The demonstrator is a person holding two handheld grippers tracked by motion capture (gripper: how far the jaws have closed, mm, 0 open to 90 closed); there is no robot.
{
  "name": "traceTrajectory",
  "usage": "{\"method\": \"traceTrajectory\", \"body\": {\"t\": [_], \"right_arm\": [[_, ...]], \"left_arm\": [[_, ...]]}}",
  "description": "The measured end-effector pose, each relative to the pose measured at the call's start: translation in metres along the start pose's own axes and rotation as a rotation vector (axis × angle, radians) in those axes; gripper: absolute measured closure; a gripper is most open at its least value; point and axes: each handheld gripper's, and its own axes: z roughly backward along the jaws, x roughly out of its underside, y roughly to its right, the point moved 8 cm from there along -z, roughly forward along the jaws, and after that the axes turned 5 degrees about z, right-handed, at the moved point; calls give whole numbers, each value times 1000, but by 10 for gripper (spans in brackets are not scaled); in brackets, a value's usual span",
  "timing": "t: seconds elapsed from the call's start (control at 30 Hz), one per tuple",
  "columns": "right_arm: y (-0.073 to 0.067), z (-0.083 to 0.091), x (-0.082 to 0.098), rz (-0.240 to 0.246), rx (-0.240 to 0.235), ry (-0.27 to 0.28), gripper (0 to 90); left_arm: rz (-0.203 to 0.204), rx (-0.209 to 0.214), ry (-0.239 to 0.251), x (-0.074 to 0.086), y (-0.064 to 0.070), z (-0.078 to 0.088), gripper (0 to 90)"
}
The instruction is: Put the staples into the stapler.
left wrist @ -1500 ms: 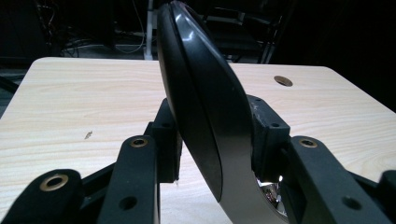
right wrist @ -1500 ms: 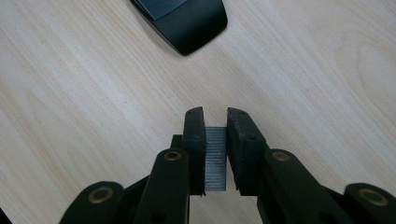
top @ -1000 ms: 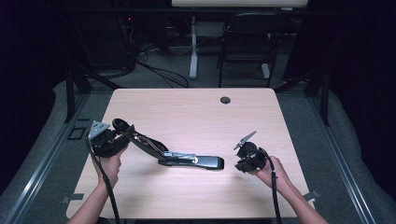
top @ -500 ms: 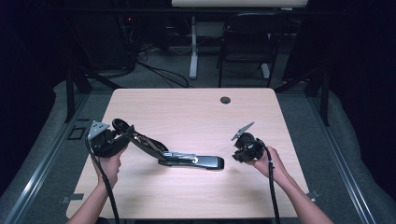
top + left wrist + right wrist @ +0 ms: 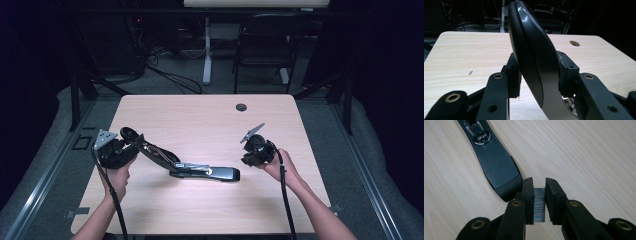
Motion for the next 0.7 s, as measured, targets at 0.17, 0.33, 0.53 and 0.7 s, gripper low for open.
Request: {"method": "traceTrajectory", "body": {"t": [0.17,0.33,0.53,0.7], "right_arm": [[3,-1,-13,12,-14,33,786],[3,-3,-20,25,-22,37,785],[4,-6,-31,51,-32,49,786],[4,-5,-41,63,-36,62,786]], "left_arm": [[3,2,2,0,-1,0,609],[7,3,3,0,-2,-1,609],[3,10,8,0,0,0,609],[5,13,9,0,-1,-1,610]]}}
